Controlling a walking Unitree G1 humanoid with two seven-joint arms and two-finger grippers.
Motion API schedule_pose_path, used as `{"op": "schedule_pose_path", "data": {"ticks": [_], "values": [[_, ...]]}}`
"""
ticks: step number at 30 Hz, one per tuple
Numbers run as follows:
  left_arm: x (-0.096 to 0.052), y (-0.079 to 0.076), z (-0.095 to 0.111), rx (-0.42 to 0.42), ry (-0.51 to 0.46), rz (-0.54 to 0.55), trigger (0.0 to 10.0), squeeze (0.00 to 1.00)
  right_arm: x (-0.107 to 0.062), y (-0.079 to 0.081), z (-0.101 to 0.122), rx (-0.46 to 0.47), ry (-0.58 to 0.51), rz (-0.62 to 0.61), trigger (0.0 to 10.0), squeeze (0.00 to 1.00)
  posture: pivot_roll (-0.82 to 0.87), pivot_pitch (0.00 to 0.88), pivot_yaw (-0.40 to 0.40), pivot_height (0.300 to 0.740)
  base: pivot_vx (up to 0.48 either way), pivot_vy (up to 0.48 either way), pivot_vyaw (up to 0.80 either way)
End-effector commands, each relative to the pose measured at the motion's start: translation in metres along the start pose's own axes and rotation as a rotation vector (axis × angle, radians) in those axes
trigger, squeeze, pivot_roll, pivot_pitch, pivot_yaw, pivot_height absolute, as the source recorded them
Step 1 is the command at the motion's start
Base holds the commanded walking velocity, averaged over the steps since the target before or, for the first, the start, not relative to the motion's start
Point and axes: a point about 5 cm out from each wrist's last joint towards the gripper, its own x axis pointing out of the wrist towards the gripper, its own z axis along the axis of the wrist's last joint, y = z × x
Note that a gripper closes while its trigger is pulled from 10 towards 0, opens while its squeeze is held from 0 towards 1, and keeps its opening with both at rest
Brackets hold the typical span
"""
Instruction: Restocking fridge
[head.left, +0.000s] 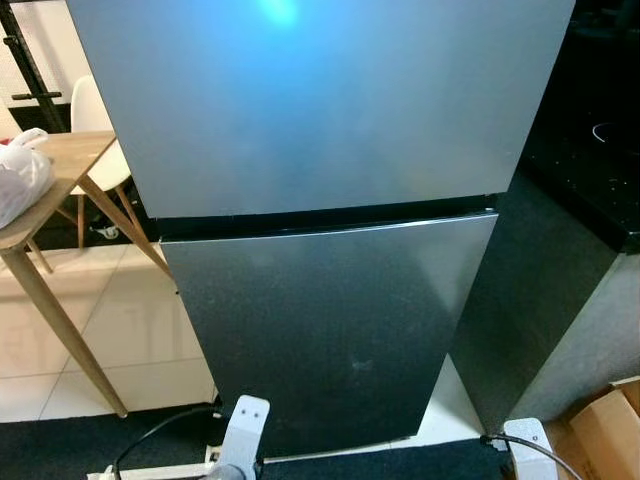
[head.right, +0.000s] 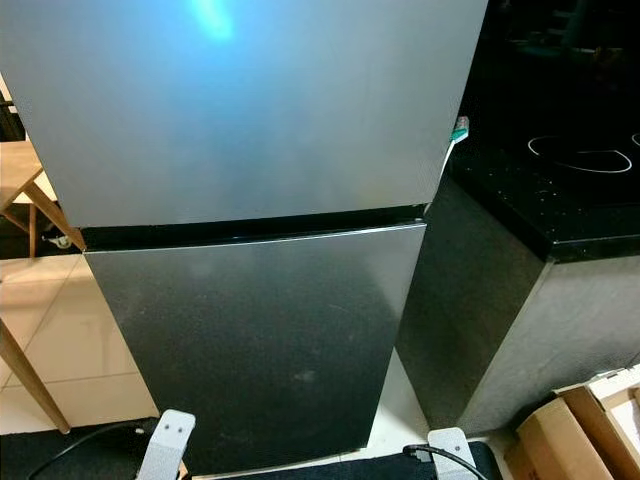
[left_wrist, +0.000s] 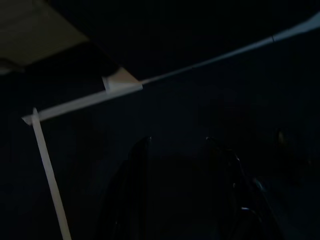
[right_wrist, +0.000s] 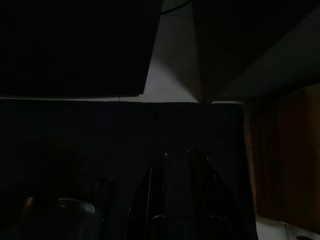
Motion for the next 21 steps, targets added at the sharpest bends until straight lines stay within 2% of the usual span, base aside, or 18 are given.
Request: {"op": "schedule_pose_path", "data": {"ticks": [1, 8, 14, 21], "values": [[0.001, -0.004, 0.004, 0.002, -0.005, -0.008, 10.0, 0.00, 0.001, -0.001, 0.006, 0.004, -0.017, -0.001, 10.0, 0.00, -0.11, 0.042, -0.002, 0.726, 0.000, 0.000, 0.00], [0.001, 0.005, 0.017, -0.004, -0.070, 0.024, 10.0, 0.00, 0.000, 0.005, -0.003, 0.050, 0.007, -0.004, 10.0, 0.00, -0.08, 0.026, -0.014, 0.726, 0.000, 0.000, 0.00], [0.000, 0.016, 0.014, -0.059, -0.068, 0.074, 10.0, 0.00, -0.002, 0.010, -0.012, 0.073, 0.034, -0.008, 10.0, 0.00, -0.08, 0.032, 0.008, 0.726, 0.000, 0.000, 0.00], [-0.001, 0.015, 0.010, 0.008, -0.060, 0.048, 10.0, 0.00, -0.003, 0.014, -0.015, 0.107, 0.040, -0.015, 10.0, 0.00, -0.06, 0.031, 0.039, 0.726, 0.000, 0.000, 0.00]]}}
